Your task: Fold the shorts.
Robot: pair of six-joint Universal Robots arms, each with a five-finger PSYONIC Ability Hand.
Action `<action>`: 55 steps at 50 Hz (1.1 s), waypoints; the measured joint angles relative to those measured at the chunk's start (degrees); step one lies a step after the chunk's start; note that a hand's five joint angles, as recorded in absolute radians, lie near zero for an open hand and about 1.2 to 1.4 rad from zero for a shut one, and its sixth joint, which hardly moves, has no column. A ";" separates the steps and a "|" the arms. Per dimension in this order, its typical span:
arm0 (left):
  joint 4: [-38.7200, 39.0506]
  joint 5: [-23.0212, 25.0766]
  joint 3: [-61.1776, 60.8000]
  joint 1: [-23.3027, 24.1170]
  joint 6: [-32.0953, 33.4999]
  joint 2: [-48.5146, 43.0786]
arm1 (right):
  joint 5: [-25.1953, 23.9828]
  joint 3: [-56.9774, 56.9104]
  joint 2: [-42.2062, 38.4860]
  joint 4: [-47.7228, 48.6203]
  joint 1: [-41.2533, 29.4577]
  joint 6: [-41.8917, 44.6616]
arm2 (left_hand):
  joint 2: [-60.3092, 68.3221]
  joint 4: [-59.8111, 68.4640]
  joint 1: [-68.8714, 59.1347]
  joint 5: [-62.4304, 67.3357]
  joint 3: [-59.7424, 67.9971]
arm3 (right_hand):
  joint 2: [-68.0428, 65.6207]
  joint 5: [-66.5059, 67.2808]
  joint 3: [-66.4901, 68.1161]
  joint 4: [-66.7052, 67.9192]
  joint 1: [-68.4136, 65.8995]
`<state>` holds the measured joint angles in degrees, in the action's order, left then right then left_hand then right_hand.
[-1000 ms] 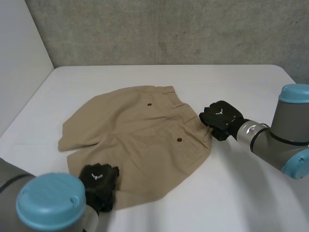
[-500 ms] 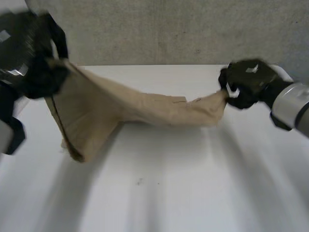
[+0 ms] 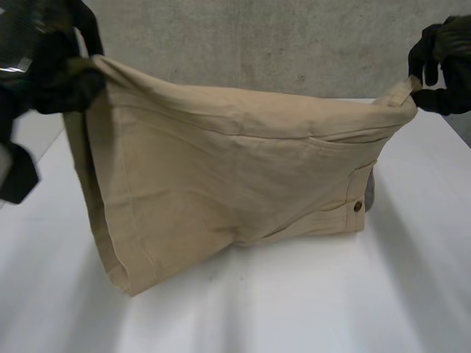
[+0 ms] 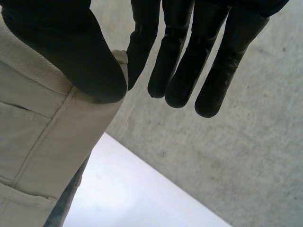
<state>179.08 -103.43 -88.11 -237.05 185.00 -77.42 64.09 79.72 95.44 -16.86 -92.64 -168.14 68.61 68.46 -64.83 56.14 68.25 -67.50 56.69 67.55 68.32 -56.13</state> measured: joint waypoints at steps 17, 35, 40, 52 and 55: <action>5.67 6.94 24.45 -6.44 -1.40 -38.03 | 12.07 -12.91 -30.18 13.51 -8.16 1.95 | 0.03 0.00 0.00 0.00 0.00 | 0.00 0.00 0.00 0.00 0.00; 5.47 7.01 10.74 -5.20 -1.72 -29.33 | 12.57 2.61 -23.19 13.39 -9.62 3.81 | 0.04 0.01 0.00 0.00 0.00 | 0.00 0.06 0.00 0.00 -0.03; 6.13 7.09 0.71 -5.15 -1.76 -22.13 | 11.68 10.99 -19.44 12.77 -9.56 6.49 | 0.04 0.01 0.00 0.00 0.00 | 0.00 0.06 0.00 0.00 -0.03; 12.68 6.95 -7.37 -4.50 -1.55 -18.11 | 10.59 16.80 -18.12 16.69 -9.45 9.76 | 0.04 0.01 0.00 0.00 0.00 | 28.34 -27.99 -28.98 -29.98 22.35; 13.34 6.93 -6.56 -4.65 -1.47 -18.85 | 10.58 16.92 -16.85 17.34 -9.42 10.34 | 0.04 0.01 0.00 0.00 0.00 | 31.68 -31.13 -32.12 -33.21 25.02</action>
<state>192.42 -96.51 -94.67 -241.71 183.53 -96.27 74.67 96.64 78.59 0.48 -102.06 -157.80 68.64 68.47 -64.83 56.14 68.25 -35.83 25.56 35.43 35.11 -31.11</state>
